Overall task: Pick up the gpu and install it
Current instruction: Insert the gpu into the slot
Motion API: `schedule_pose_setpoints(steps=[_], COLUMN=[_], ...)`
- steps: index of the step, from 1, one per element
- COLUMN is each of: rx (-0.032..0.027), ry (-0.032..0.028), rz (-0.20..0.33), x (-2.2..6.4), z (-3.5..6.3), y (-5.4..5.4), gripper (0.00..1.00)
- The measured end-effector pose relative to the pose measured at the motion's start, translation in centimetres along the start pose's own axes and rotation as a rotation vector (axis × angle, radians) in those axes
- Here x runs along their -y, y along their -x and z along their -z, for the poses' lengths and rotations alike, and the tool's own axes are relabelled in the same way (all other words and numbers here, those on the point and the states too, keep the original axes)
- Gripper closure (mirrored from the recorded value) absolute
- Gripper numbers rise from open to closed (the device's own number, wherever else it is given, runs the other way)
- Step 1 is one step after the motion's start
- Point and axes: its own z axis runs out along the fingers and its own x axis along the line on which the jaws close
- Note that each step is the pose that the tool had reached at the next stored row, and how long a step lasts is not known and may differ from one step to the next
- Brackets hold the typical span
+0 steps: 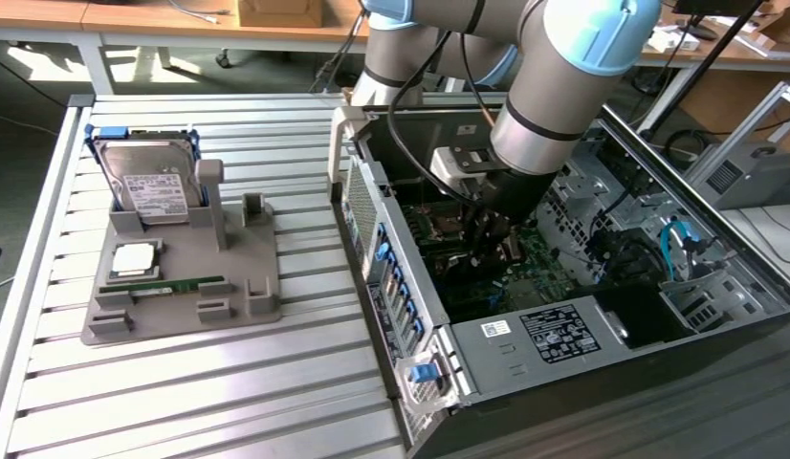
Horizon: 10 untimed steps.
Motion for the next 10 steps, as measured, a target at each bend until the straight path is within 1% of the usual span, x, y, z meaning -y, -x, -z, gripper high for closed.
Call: schedule_pose_setpoints(steps=[10], rx=[0.0], ry=[0.0], rz=[0.0], x=[0.0], z=[-0.01], y=[0.0], gripper=[0.73])
